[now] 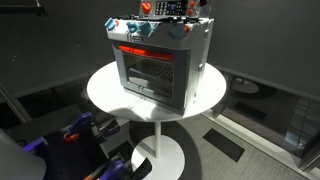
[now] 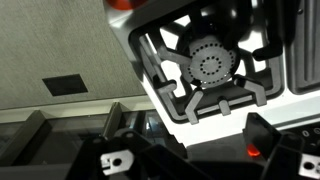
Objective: Press the top button on the right side of the stove
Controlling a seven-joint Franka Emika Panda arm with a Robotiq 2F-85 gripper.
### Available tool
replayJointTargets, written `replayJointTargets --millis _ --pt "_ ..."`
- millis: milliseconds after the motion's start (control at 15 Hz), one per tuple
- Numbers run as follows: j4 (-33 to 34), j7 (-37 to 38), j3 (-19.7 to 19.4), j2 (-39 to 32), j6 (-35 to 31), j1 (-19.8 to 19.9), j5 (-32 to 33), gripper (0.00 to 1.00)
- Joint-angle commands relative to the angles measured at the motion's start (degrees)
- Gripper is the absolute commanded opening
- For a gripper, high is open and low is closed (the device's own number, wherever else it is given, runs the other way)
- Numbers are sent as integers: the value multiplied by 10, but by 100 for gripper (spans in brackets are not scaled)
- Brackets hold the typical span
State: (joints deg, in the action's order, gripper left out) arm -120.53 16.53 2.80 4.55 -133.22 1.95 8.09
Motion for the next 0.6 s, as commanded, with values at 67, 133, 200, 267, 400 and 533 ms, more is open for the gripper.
replayJointTargets --millis 67,133,200,267,400,533 --pt "0 0 -6 0 1 -6 0 100" --pt "0 0 -6 0 1 -6 0 100" --pt "0 0 -5 0 1 -6 0 100" --pt "0 0 -6 0 1 -6 0 100" --pt "4 3 -6 -6 -7 -6 2 100" --pt "9 -5 -6 -14 -9 -8 -10 100"
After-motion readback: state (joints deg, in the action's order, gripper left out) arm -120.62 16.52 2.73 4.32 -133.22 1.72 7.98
